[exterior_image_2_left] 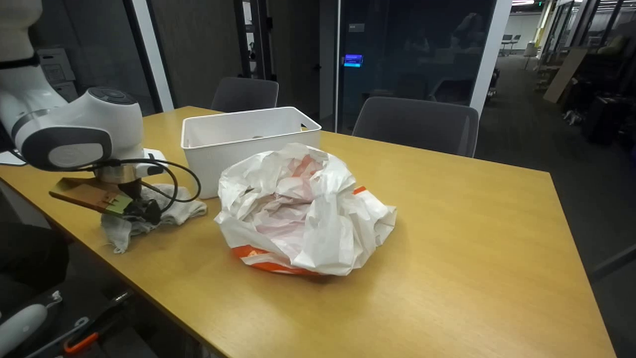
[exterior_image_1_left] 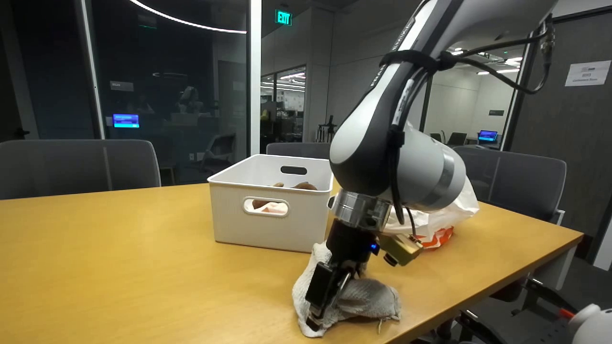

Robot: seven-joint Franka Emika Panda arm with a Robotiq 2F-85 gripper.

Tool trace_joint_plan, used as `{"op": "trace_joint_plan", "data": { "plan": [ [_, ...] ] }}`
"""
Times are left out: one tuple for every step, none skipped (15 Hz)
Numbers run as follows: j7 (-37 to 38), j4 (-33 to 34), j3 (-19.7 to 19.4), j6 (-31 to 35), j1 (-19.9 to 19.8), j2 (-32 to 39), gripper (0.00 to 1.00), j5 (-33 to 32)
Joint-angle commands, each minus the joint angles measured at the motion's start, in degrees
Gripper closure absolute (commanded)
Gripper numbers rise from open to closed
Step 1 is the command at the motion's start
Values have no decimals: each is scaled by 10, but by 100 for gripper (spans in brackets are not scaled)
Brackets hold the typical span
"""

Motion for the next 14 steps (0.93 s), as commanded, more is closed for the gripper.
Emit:
{"op": "trace_joint_plan", "data": {
  "plan": [
    [-35,4,11,48,-5,29,41,4],
    [-35,3,13,48,-7,27,48,4],
    [-29,0,7,48,-3,26,55,-1],
    [-25,-2,2,49,-1,24,64,-3],
    [-20,-6,-4,49,1,21,71,-5],
    [-12,-12,-14,51,6,17,79,-10],
    [-7,-20,-23,53,9,11,86,-13],
    [1,-29,-34,54,12,3,93,-15],
    [7,-38,-45,59,15,-5,99,-17],
    [16,-51,-58,65,19,-25,100,-18],
    [27,-66,-73,74,24,-47,100,-17],
    [37,-83,-90,86,30,-70,100,-16],
    [45,-101,-107,103,35,-92,100,-11],
    [54,-119,-120,118,43,-115,99,-5]
  ]
}}
